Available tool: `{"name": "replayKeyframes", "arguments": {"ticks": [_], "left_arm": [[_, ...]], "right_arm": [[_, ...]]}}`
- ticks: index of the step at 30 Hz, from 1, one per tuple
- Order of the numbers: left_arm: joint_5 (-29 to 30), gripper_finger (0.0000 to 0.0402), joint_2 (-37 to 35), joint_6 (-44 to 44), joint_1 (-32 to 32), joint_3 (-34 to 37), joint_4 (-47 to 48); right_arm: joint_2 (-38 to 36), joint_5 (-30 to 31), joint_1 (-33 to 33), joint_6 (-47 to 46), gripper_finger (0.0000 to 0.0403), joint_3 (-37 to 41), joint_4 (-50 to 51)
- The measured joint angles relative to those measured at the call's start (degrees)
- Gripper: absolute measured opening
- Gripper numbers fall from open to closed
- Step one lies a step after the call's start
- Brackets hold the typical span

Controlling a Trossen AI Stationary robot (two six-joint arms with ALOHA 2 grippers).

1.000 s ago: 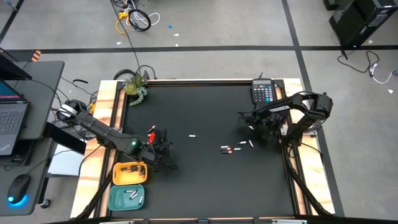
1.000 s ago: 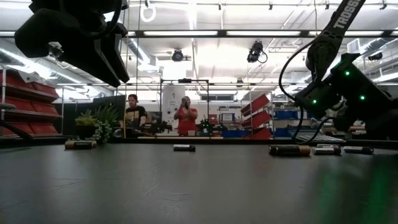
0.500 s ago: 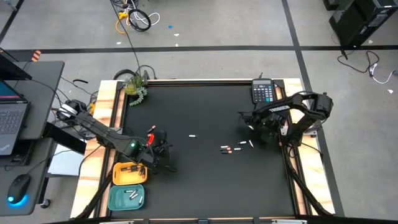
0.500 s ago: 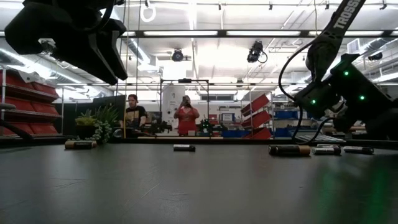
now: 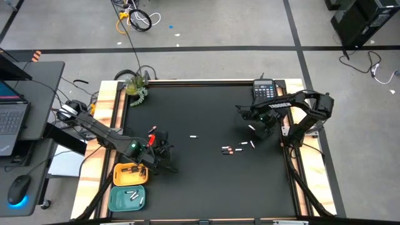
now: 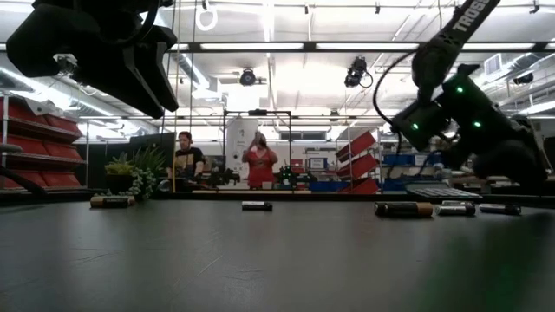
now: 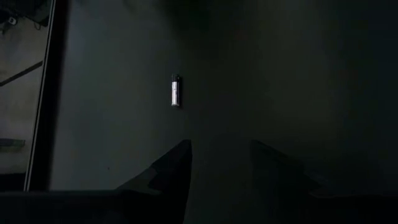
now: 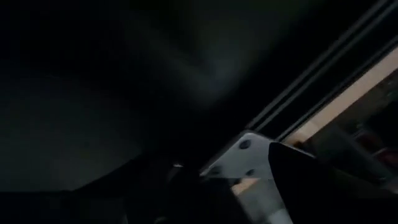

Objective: Sort batteries
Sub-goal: Put the black battery into the yellow bin

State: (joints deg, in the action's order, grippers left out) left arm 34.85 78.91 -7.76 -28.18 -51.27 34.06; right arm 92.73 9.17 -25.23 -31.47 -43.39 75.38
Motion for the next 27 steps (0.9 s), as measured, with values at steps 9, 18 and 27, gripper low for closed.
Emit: {"name": "replayKeyframes", "arguments": {"ticks": [9,18,27], "left_arm": [[0.00,0.0172,0.00,0.03,0.04,-0.02,-0.01],[0.00,0.0172,0.00,0.30,0.04,-0.02,-0.55],[0.02,0.0172,0.00,0.76,0.04,-0.02,-1.35]], "right_arm": [[0.00,-14.93,8.28,4.72,0.0291,-1.44,-3.11],[0.00,-17.88,16.91,12.00,0.0291,4.19,-5.93],[0.00,-19.96,15.71,16.04,0.0285,5.37,-6.16]]}}
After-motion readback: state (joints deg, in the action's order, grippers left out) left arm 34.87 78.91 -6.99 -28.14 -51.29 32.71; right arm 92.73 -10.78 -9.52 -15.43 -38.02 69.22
